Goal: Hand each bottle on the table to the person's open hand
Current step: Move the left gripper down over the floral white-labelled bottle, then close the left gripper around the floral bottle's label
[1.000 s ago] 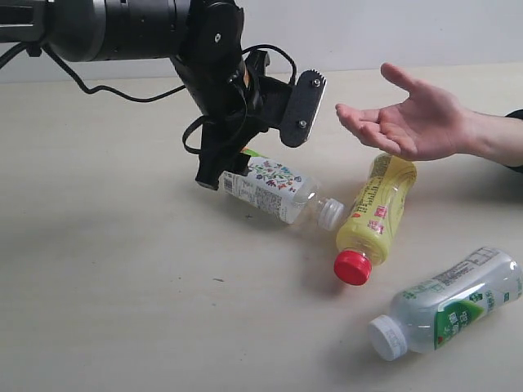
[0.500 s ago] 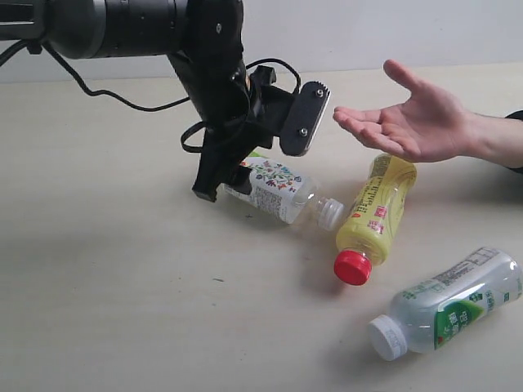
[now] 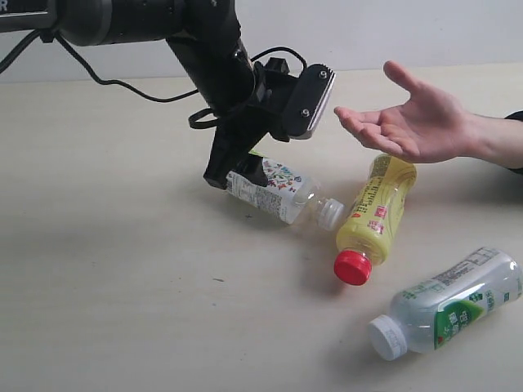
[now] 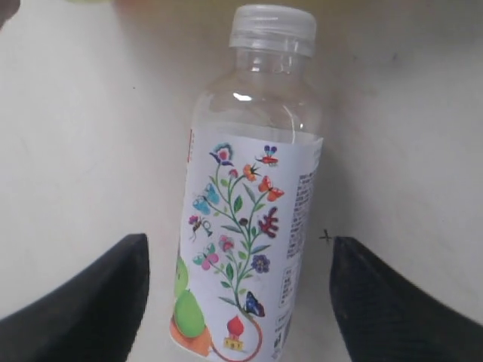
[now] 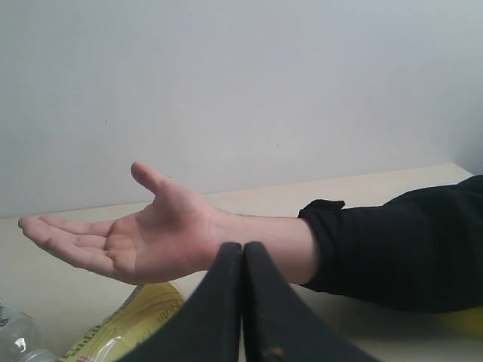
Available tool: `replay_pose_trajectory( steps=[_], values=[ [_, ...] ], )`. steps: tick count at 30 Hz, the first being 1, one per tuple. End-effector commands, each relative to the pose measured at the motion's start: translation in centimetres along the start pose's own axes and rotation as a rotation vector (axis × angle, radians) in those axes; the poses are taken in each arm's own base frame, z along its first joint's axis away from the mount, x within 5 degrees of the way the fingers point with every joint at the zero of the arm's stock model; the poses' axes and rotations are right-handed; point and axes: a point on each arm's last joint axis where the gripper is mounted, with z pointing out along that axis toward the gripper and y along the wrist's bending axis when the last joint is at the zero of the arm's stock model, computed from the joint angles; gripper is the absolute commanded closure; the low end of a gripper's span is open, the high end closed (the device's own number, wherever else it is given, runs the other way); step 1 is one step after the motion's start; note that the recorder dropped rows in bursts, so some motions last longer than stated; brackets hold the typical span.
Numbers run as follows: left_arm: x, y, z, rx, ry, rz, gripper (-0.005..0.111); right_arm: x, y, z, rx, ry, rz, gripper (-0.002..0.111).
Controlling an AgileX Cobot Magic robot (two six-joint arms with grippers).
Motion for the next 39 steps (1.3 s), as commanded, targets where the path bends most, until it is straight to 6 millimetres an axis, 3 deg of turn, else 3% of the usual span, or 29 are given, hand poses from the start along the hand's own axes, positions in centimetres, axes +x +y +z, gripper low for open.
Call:
replay_pose_trajectory(
  steps=[1,16,22,39],
  values=[
    [-0.2,0.0,-0.1,0.007,-0.017,-0.009,0.041,0.1,0.0,0.0,-0.002,-0.006,-0.008,0.108],
    [-0.4,0.6,0.3,-0.053,-0.046,-0.088,0.04,0.1,0.0,0.0,-0.002,-0.006,-0.008,0.108],
    [-0.2,0.5,1.5,-0.045,-0.041,-0.098,0.025,0.1,0.0,0.0,-0.002,-0.006,-0.008,0.108],
    [1.1,0.8,4.4,-0.078,0.043,-0.011,0.026,0.1,0.0,0.0,-0.002,-0.006,-0.006,0.108]
  ],
)
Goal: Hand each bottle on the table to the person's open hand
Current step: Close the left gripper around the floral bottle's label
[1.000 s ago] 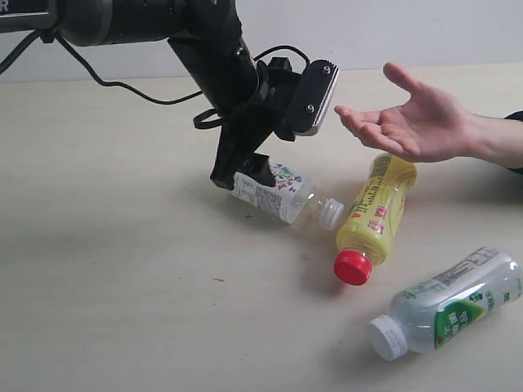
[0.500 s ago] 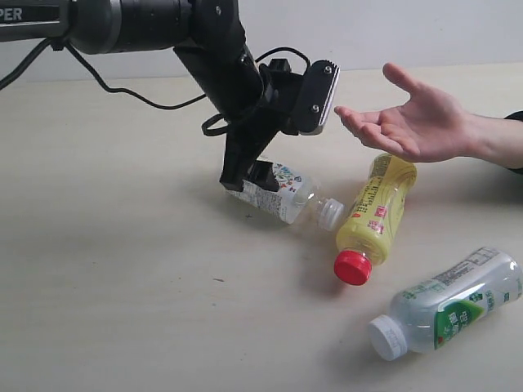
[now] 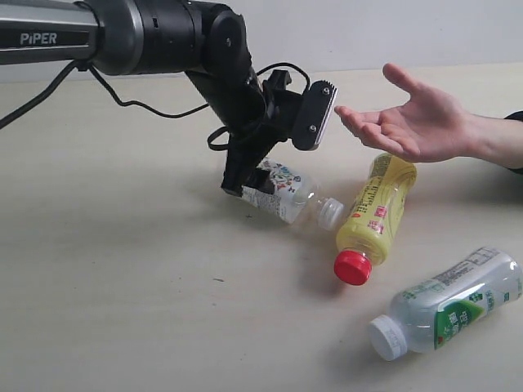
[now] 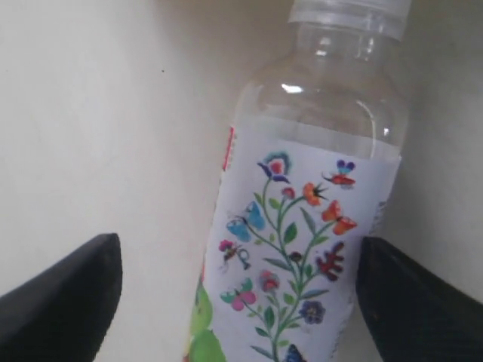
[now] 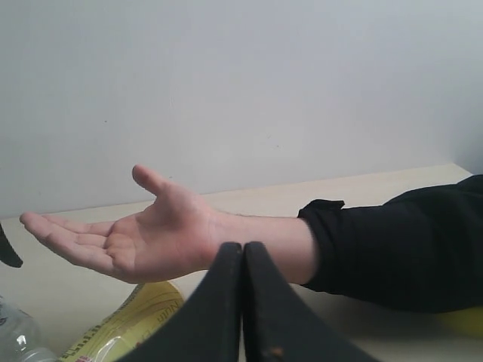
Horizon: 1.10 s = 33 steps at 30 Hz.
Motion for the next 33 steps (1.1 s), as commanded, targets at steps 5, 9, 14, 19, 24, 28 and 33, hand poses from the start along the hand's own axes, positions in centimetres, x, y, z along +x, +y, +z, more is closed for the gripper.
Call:
replay_pose_trajectory(
  steps=[5,9,14,19,24,28,33],
  values=[
    [0.9,0.2,1.5,-0.021,0.031,0.021,0.026,0.1,0.0,0.0,-0.002,-0.006,-0.006,0.108],
    [1.0,0.2,2.2,-0.029,0.031,0.033,0.026,0.1,0.0,0.0,-0.002,-0.006,-0.006,0.108],
    [1.2,-0.2,3.0,-0.009,0.036,0.06,0.026,0.1,0.0,0.0,-0.002,-0.006,-0.008,0.108],
    [1.4,-0.4,3.2,0.018,0.055,0.08,0.026,0.1,0.0,0.0,-0.002,-0.006,-0.008,0.108],
    [1.5,-0.5,3.2,0.028,0.066,0.092,0.026,0.1,0.0,0.0,-0.002,-0.006,-0.008,0.108],
    [1.5,-0.5,3.2,0.026,0.066,0.092,0.028,0.1,0.0,0.0,-0.002,-0.006,-0.008,0.108],
    [1.5,-0.5,3.2,0.026,0.066,0.088,0.03,0.1,0.0,0.0,-0.002,-0.006,-0.008,0.108]
  ],
)
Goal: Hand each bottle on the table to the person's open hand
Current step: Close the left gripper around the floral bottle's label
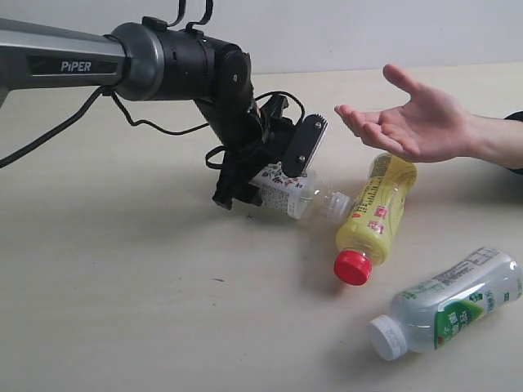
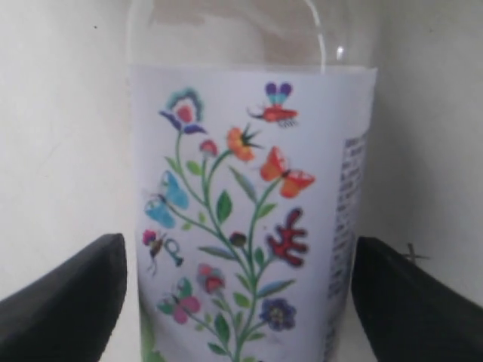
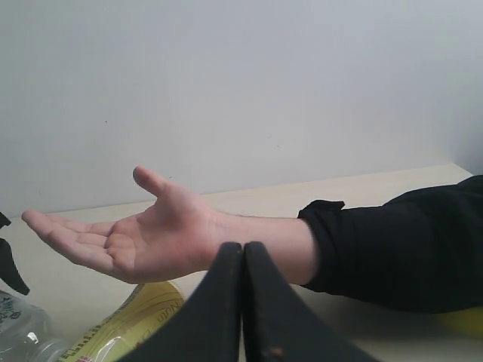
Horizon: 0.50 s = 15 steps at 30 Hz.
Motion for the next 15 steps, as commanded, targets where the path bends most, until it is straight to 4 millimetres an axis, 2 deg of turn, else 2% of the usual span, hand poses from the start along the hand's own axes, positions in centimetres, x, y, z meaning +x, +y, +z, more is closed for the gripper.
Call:
replay_pose_trajectory(
  steps=[1,5,6,7,8,9,11,15],
  values=[
    [0.1,0.2,-0.3,-0.002,0.0,-0.005,0.033,0.1,0.0,0.0,-0.002,-0.006,-0.008,0.108],
    [0.1,0.0,-0.3,0.019,0.001,-0.005,0.061,0.1,0.0,0.0,-0.002,-0.006,-0.008,0.108],
    [0.1,-0.1,-0.3,0.028,0.001,-0.005,0.074,0.1,0.0,0.0,-0.002,-0.006,-0.008,0.108],
    [0.1,-0.1,-0.3,0.03,0.002,-0.005,0.082,0.1,0.0,0.0,-0.002,-0.006,-0.008,0.108],
    [0.1,-0.1,-0.3,0.03,0.002,-0.005,0.101,0.1,0.0,0.0,-0.002,-0.006,-0.008,0.108],
    [0.1,-0.1,-0.3,0.03,0.002,-0.005,0.107,0.1,0.0,0.0,-0.002,-0.006,-0.008,0.108],
    [0.1,-0.1,-0.5,0.027,0.001,-0.004,0.107,0.1,0.0,0.0,-0.002,-0.006,-0.008,0.108],
    [-0.2,0.6,-2.9,-0.013,-0.005,-0.042,0.107,0.1,0.0,0.0,-0.002,-0.006,-0.008,0.108]
  ],
)
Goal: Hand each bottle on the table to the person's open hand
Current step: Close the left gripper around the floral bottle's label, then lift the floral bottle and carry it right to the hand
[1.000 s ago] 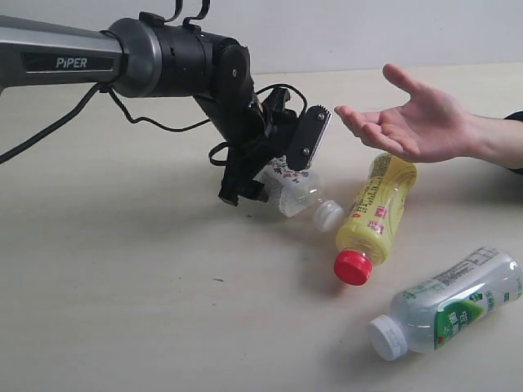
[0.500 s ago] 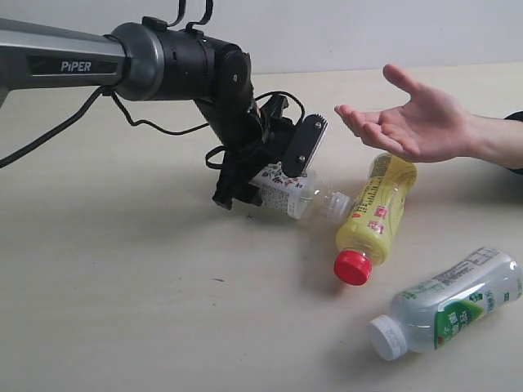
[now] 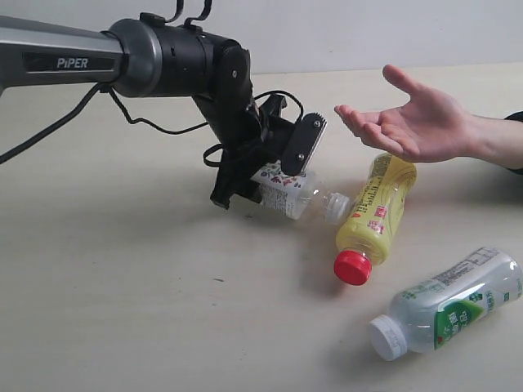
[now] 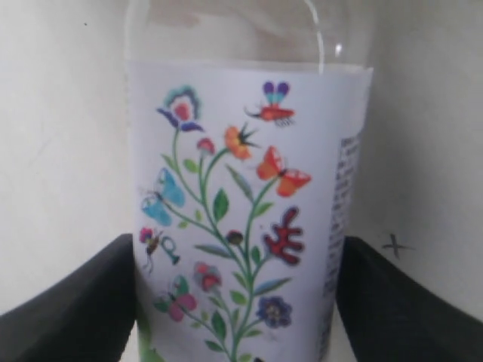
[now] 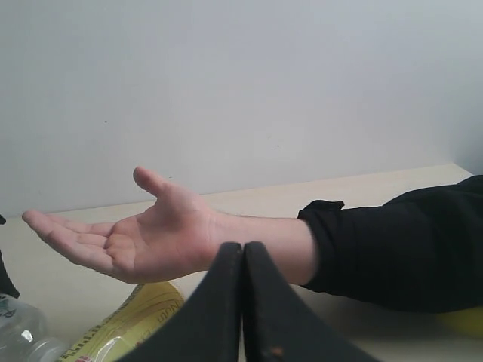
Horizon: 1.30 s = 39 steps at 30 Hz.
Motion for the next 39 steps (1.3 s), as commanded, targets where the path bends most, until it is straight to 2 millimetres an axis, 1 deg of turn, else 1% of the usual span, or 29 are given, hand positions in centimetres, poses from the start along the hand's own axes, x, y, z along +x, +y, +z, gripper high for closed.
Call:
replay_pose_trajectory(
  steps=[1,4,8,12,19,20,24,28,31,35,36,39],
  values=[
    [-0.2,0.6,-2.8,-0.026,-0.009,-0.034,0.107,0.1,0.0,0.0,-0.002,-0.006,-0.008,0.108],
    [-0.1,0.4,-4.7,0.005,0.007,-0.019,0.107,0.1,0.0,0.0,-0.002,-0.006,-0.008,0.108],
    [0.2,0.3,-6.4,0.02,0.051,-0.031,0.107,0.1,0.0,0.0,-0.002,-0.006,-0.008,0.108],
    [0.4,0.5,-8.3,-0.012,0.093,-0.095,0.107,0.1,0.0,0.0,-0.002,-0.006,-0.008,0.108],
    [0.4,0.5,-12.4,-0.059,0.099,-0.11,0.107,0.1,0.0,0.0,-0.002,-0.006,-0.006,0.108],
    [0.3,0.6,-13.1,-0.077,0.095,-0.146,0.107,0.1,0.0,0.0,-0.002,-0.006,-0.006,0.108],
    [0.2,0.7,-14.9,-0.133,0.074,-0.311,0.107,0.1,0.0,0.0,-0.002,-0.006,-0.008,0.108],
    [0.1,0.9,-15.5,-0.166,0.041,-0.563,0.107,0.1,0.0,0.0,-0.002,-0.006,-0.008,0.108],
    [-0.2,0.8,-15.5,-0.161,0.015,-0.718,0.107,0.1,0.0,0.0,-0.002,-0.006,-0.006,0.108],
    [-2.0,0.3,-15.6,-0.131,0.0,-0.802,0.107,0.1,0.0,0.0,-0.002,-0.006,-0.006,0.108],
    [-2.6,0.2,-15.5,-0.128,-0.01,-0.858,0.107,0.1,0.0,0.0,-0.002,-0.006,-0.009,0.108],
    [-4.5,0.2,-16.1,-0.131,-0.062,-1.098,0.107,0.1,0.0,0.0,-0.002,-0.006,-0.009,0.108]
  ],
)
